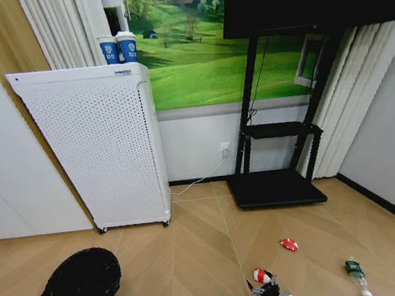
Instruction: Pick up the trash bin and place the garbage on the floor into it.
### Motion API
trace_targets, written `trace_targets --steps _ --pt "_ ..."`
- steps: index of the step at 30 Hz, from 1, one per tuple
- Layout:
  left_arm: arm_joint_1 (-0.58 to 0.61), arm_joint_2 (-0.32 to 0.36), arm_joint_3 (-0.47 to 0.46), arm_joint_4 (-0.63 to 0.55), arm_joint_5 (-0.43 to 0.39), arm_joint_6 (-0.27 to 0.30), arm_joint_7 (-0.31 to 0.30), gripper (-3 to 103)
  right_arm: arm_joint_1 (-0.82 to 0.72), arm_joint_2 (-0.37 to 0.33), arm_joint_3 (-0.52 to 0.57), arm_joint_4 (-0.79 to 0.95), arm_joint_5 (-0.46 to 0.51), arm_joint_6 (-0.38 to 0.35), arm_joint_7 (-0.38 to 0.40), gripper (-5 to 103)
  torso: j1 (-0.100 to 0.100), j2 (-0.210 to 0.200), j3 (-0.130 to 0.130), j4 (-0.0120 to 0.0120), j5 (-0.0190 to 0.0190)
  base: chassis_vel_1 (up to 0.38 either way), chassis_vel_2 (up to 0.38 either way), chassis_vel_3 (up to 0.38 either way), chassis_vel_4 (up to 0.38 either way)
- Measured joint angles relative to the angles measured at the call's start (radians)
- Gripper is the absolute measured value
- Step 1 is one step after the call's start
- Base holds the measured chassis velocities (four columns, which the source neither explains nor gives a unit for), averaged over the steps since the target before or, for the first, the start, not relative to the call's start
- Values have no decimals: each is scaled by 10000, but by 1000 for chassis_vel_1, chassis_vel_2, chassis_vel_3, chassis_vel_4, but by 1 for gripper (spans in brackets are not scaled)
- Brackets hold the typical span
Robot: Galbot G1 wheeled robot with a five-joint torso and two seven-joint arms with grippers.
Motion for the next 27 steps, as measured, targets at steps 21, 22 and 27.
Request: trace_targets --steps 21,22,27 --pt "45 -6 184 -231 -21 0 12 7 1358 76 105 -2426 -221 -221 -207 72 0 0 0 -2 1 0 0 0 0" --pt "34 2 184 -232 -26 -1 11 7 1398 85 105 -2469 -233 -215 -209 72 0 -1 1 -1 1 0 0 0 0" --pt "4 29 172 -227 -34 -4 4 7 1435 91 114 -2496 -236 -186 -297 56 1 0 0 -2 1 0 0 0 0"
